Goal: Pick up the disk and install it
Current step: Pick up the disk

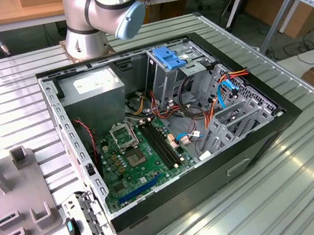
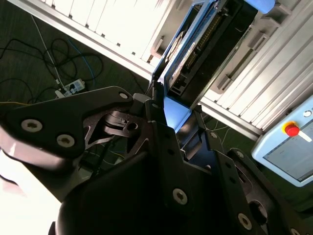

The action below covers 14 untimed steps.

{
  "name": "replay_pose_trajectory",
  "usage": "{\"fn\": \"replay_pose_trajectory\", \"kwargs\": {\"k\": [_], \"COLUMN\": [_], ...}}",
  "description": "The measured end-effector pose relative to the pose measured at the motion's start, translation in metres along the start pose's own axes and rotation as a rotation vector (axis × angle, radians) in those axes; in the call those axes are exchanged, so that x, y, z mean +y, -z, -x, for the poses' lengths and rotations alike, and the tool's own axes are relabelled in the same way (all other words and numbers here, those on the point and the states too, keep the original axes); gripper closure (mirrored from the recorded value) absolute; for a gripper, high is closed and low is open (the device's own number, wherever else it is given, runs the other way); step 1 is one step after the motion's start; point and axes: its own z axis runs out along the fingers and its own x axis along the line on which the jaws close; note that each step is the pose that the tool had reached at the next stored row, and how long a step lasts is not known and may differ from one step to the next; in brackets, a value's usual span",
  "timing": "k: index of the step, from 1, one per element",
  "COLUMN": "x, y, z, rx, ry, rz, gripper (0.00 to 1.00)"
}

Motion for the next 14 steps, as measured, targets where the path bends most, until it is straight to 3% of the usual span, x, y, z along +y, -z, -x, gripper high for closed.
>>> {"fn": "replay_pose_trajectory", "kwargs": {"k": [3, 5, 6, 9, 14], "x": [0.0, -0.0007, -0.0109, -0.0117, -0.021], "y": [0.0002, 0.0041, 0.0041, 0.0041, 0.0041], "z": [0.0, 0.0003, 0.0009, 0.0009, 0.0014], "rx": [0.0001, 0.0, 0.0, 0.0, 0.0], "ry": [0.0, 0.0, 0.0, 0.0, 0.0], "rz": [0.0, 0.0001, 0.0, 0.0, -0.0001], "gripper": [0.63, 0.63, 0.63, 0.63, 0.63]}}
